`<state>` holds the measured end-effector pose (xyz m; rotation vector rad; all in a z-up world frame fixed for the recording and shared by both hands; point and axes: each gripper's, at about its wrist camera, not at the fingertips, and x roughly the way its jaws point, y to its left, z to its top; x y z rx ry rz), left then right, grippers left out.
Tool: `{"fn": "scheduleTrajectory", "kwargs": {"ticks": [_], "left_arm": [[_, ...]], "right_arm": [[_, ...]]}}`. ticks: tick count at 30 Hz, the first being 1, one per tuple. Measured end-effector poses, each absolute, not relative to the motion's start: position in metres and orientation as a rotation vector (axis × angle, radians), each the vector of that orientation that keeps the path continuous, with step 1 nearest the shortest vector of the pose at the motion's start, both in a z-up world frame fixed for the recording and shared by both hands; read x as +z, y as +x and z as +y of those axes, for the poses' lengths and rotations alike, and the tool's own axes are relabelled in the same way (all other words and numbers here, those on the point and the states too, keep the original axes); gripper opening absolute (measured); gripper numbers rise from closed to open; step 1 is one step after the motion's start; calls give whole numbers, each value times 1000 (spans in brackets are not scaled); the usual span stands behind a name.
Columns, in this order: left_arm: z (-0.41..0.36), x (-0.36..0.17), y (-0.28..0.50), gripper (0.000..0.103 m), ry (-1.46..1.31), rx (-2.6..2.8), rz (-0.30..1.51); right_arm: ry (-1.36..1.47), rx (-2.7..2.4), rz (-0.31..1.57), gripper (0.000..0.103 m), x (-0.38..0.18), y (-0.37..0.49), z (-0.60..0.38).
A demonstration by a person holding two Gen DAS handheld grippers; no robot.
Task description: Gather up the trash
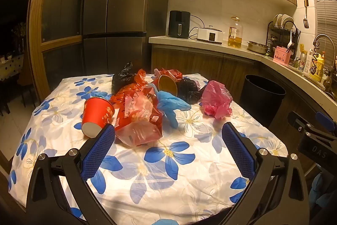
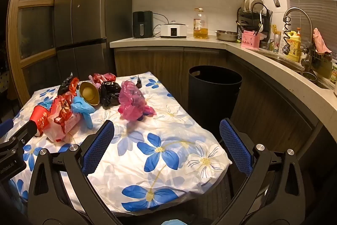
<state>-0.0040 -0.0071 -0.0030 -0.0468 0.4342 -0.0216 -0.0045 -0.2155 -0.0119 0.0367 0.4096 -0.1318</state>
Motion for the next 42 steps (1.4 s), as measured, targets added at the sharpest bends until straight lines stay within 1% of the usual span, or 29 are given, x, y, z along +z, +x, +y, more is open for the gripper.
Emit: {"fn": "scheduleTrajectory", "kwargs": {"ticks": [42], "left_arm": [[-13,-5,-8,98,-51,-23,435]], "right_arm": [[37,-133,409,99,-12,-6,-217]]}}
